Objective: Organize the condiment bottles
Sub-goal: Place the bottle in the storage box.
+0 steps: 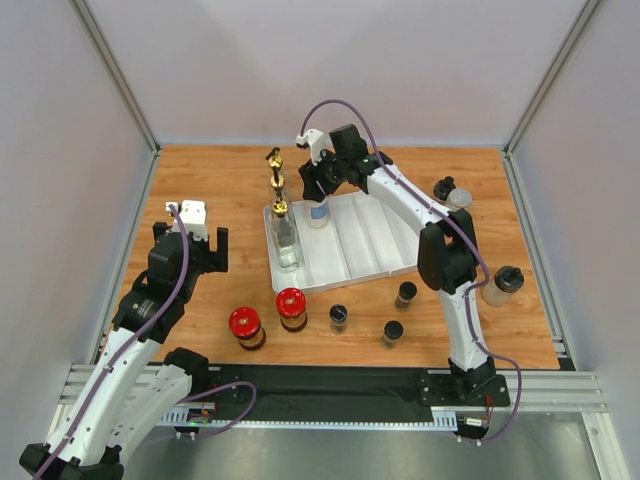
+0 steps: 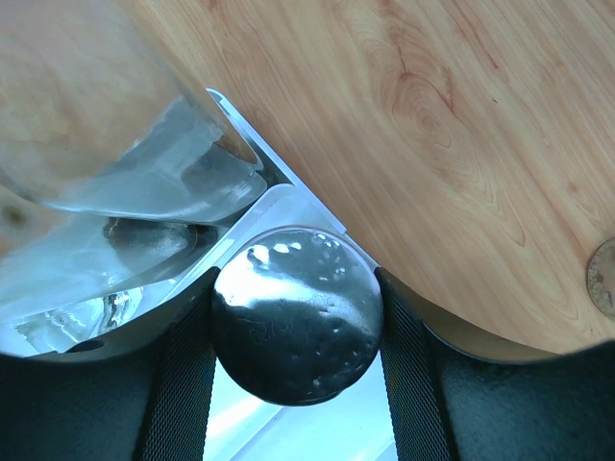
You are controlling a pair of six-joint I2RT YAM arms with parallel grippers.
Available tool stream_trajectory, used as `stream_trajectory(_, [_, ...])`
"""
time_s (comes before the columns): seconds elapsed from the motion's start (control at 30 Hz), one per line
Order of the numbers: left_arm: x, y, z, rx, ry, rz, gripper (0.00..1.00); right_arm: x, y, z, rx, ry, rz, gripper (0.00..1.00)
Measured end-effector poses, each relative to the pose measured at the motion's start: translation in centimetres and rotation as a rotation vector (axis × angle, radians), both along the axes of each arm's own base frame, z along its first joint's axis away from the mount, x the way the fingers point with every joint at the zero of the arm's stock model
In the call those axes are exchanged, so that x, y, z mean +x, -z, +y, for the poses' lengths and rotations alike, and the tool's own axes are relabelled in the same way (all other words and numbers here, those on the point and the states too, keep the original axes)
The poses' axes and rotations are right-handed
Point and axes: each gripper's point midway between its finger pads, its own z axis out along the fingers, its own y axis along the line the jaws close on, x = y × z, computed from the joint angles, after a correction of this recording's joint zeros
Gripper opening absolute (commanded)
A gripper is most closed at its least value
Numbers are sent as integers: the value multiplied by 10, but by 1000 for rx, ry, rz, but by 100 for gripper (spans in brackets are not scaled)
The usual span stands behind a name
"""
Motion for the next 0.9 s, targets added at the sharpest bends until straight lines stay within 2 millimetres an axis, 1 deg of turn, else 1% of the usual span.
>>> stream_trajectory(0.17, [0, 0, 0, 0, 0, 0, 100, -2, 0, -1, -2, -4, -7, 61])
stream_trajectory(0.23, [0, 0, 0, 0, 0, 0, 100, -3, 0, -2, -3, -6, -9, 65])
stream_trajectory(0.27, [0, 0, 0, 0, 0, 0, 100, -4, 0, -3, -4, -6, -8, 69])
stream_trajectory(0.33, [0, 0, 0, -1, 1, 0, 100, -6, 1, -4, -9, -8, -6, 72])
stream_trajectory(0.37, [0, 0, 0, -1, 2, 0, 100, -7, 1, -5, -10, -8, -6, 75])
stream_trajectory(0.5, [0, 0, 0, -1, 2, 0, 100, -10, -1, -7, -14, -9, -9, 80])
stream_trajectory(0.6, [0, 0, 0, -2, 2, -1, 100, -12, -7, -10, -15, -7, -21, 83])
stream_trajectory(0.9, [-1, -1, 0, -3, 3, -4, 100, -21, -36, -17, -6, -18, -77, 87])
